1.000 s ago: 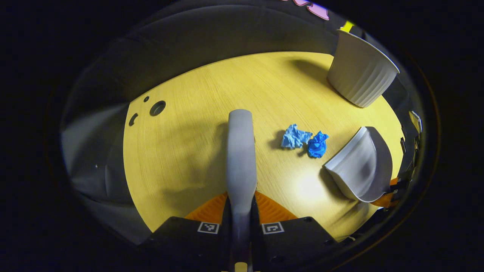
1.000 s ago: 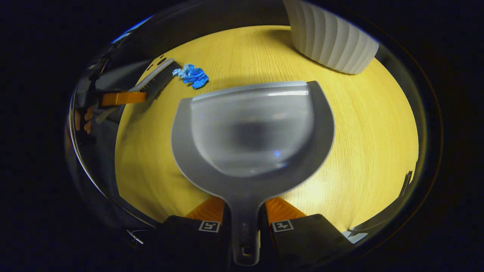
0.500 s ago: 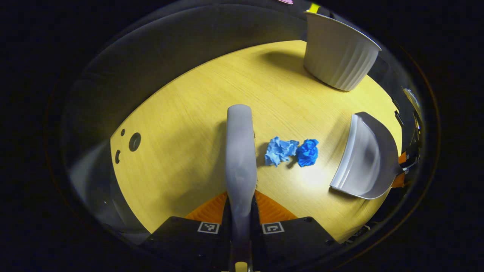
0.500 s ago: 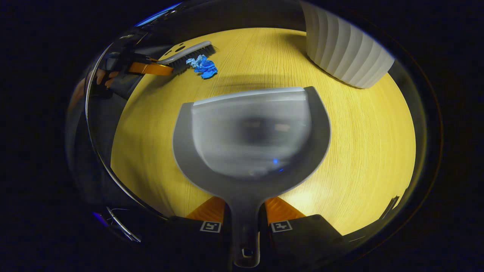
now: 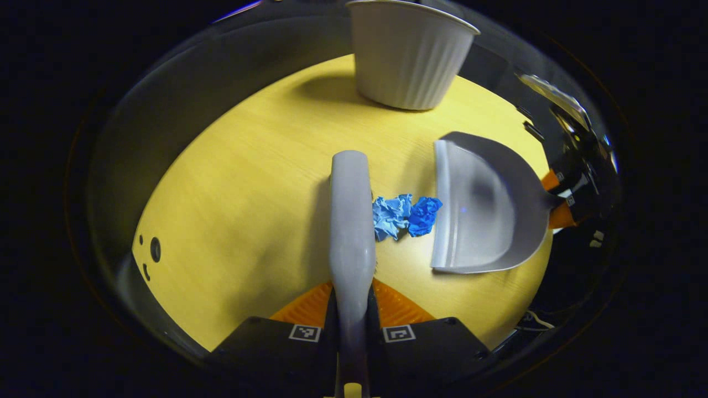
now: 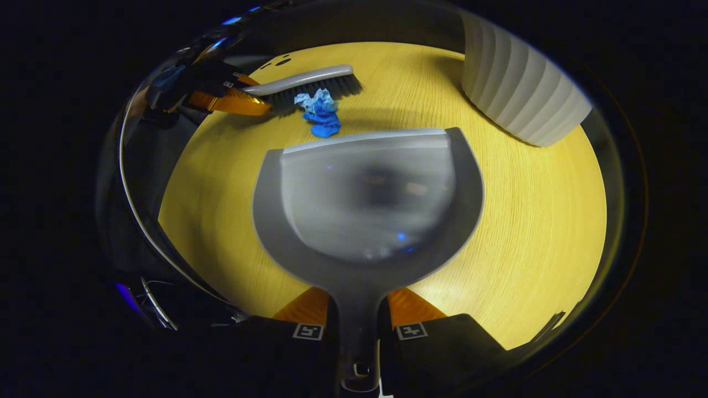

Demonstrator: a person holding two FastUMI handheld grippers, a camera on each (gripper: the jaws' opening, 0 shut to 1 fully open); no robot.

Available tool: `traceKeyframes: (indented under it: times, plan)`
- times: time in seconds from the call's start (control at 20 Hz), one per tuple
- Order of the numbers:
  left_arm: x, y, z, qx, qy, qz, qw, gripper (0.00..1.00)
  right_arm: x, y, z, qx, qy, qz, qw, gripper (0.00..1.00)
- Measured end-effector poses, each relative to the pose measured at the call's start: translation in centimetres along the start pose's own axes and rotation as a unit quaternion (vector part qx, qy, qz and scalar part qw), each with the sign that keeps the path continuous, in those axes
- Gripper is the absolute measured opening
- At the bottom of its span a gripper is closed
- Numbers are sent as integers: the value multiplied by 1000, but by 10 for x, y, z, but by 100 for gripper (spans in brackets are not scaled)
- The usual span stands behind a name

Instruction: Pick up the small broom and dustpan from the desktop, sweep the trash into the dustpan with the broom, and then empty the trash into the garbage bin.

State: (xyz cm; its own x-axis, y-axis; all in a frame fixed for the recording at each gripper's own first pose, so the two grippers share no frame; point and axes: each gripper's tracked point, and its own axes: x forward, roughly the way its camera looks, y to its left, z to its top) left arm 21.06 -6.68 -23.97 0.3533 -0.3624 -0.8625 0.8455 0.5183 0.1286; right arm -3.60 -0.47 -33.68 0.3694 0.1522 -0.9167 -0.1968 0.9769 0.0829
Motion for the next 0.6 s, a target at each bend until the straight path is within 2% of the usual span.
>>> traceKeyframes:
  times: [0.05, 0.1, 0.25, 0.3, 0.4, 0.5, 0.6]
  plan:
    - [-1, -14, 2, -1, -1, -12, 1000, 29, 1, -1, 0, 0, 0, 1, 1000, 33]
    - [-1, -28, 4, -3, 0, -24, 1000, 27, 2, -2, 1, 0, -2, 1, 1000, 33]
    - [-8, -68, 7, -6, -2, -60, 998, 29, 0, -5, 5, -3, -21, -5, 1000, 33]
    - [-12, -83, 8, -6, -2, -73, 997, 26, 0, -5, 5, -2, -26, -7, 1000, 33]
    - [-17, -102, 7, -2, -4, -93, 996, 29, -4, -4, 6, 6, -30, -6, 1000, 33]
    - [-25, -108, 6, -4, -6, -88, 996, 27, -7, -6, 5, 12, -33, -7, 999, 32]
    - [-32, -109, 7, -34, -13, -78, 996, 27, -6, -6, 7, 22, -37, -6, 999, 33]
